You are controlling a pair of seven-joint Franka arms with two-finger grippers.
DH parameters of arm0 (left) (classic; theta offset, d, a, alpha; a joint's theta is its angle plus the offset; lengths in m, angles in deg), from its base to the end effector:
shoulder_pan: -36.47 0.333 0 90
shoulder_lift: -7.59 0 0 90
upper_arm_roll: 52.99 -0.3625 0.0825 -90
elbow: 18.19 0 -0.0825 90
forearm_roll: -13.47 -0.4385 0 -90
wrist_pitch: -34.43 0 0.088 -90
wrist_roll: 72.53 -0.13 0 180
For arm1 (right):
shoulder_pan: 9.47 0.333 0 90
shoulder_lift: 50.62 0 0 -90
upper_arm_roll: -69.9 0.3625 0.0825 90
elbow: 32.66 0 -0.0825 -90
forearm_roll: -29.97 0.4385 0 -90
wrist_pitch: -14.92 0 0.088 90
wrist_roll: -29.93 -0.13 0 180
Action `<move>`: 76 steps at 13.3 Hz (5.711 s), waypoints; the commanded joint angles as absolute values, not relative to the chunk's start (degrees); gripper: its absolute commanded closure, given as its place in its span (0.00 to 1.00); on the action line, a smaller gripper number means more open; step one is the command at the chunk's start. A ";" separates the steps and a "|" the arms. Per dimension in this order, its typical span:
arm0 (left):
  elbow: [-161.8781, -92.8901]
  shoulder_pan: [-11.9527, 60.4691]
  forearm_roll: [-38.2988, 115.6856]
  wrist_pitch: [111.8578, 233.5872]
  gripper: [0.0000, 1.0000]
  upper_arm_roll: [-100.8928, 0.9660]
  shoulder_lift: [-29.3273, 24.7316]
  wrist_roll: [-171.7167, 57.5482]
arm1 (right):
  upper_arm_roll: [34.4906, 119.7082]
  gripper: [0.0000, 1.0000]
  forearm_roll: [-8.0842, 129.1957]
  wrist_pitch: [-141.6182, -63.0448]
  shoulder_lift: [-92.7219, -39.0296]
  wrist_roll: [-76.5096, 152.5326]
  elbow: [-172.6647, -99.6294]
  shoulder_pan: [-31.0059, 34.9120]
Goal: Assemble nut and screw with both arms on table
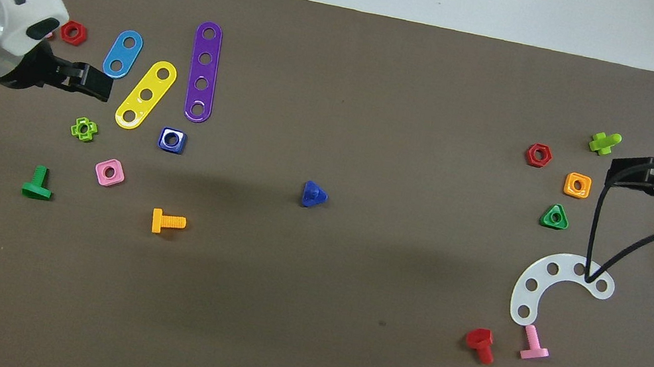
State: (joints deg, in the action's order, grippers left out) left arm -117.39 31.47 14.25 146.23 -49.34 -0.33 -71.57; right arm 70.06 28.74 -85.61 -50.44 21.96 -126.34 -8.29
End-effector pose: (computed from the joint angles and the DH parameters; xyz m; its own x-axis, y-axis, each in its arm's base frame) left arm 0.6657 -0.1005 0.5082 0.9886 -0.1270 0.0814 -0.1293 -0.9913 0.0231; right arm 0.6272 0.0123 0.6331 0.9860 -0.1117 0.1241 -0.1131 -0.9936 0.0043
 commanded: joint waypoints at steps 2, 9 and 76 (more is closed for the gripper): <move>-123.38 29.45 14.96 159.29 0.00 -49.83 -4.53 -71.65 | 70.78 0.00 30.14 -79.58 -52.82 23.60 -122.57 -8.95; -129.27 26.55 14.96 172.59 0.07 -49.91 -12.72 -76.30 | 70.87 0.00 30.32 -75.52 -51.85 24.39 -123.97 -8.77; -109.42 34.90 10.39 125.03 0.00 -50.44 9.96 -71.65 | 70.87 0.00 30.32 -75.88 -51.85 24.30 -123.89 -8.42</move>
